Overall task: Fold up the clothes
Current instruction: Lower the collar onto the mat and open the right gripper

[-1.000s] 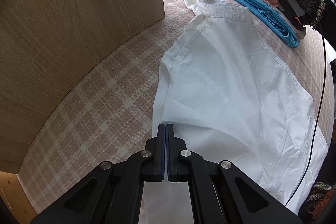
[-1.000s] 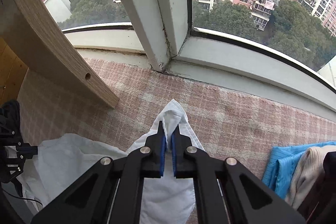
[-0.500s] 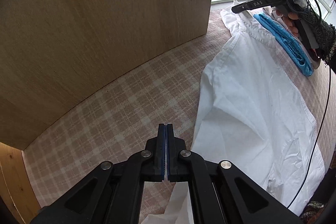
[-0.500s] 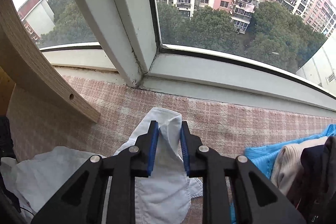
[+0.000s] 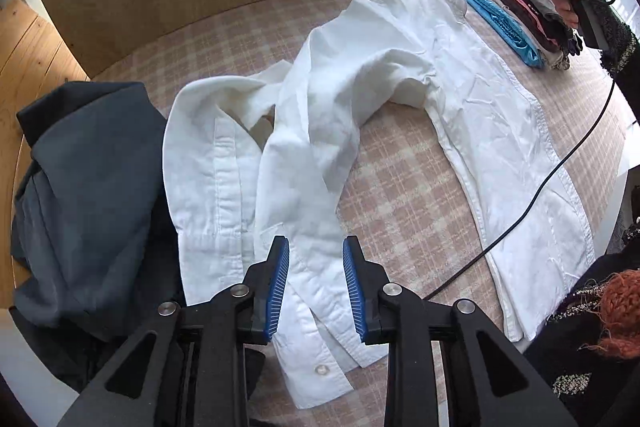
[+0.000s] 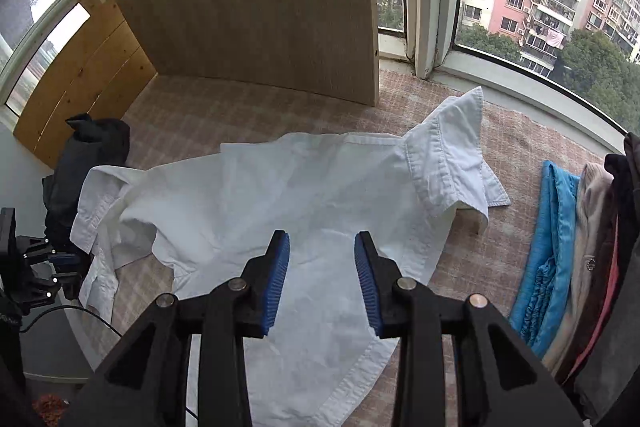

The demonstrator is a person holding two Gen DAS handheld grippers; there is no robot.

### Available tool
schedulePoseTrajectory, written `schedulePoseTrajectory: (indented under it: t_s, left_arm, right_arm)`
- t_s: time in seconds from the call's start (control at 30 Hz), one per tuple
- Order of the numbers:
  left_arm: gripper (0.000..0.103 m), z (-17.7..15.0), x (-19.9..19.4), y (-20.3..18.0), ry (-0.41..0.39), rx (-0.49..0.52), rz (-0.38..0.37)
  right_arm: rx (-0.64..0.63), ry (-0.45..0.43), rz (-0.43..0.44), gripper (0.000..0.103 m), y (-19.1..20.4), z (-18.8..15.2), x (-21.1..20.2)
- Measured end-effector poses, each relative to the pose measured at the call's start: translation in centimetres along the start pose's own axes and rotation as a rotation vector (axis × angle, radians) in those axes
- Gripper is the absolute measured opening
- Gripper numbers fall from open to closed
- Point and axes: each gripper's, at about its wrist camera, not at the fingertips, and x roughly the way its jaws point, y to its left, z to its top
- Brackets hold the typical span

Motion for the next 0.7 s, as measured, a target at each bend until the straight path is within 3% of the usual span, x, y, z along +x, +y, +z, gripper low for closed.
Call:
schedulePoseTrajectory:
  t_s: [0.1,0.2,0.27,0.37,0.47,0.6,0.7]
  left_arm:
    - [0.028,-3.7,0.6,-0.8,0.01,-0.068,-0.019]
    - [0.031,-6.2,1.5,-1.9,0.026,-0.108,-0.056]
    - [0.031,-7.7,1.5,-3.6,0.048,-0.073,-0.058]
    - [0.032,-8.9,-0.3,-4.4,0.005,-0.074,-0.076]
    - [0.036,-9.2,-0.5,-4.5,-0.022,-0.069,-0.043]
    - [0.036,-8.8,3.6,-5.4,0.022,-0.03,-0.017]
    - [0.038,-8.7,4.2,-6.6,0.007,0.016,0.018]
  right_arm:
    - [-0.02,0.059,0.033,0.034,2.5,-3.1,0.2]
    - [-0.021,0.067,0.024,0.034,3.4,-3.8,-1.5]
    - [-0.023,0.027,0.006,0.034,3.6,-3.5,-4.2]
    - [-0.005,-0.034,0.013,0.034,3.4,-3.0,-9.5]
    - [-0.009,-0.088,-0.013,0.035,3.4,-3.5,-13.2]
    - [0.036,-0.06,-0.013,0.038,3.1,-6.0,-11.9]
    - [0.061,-0.005,-0.005,0.038,3.2,-8.6,-9.6]
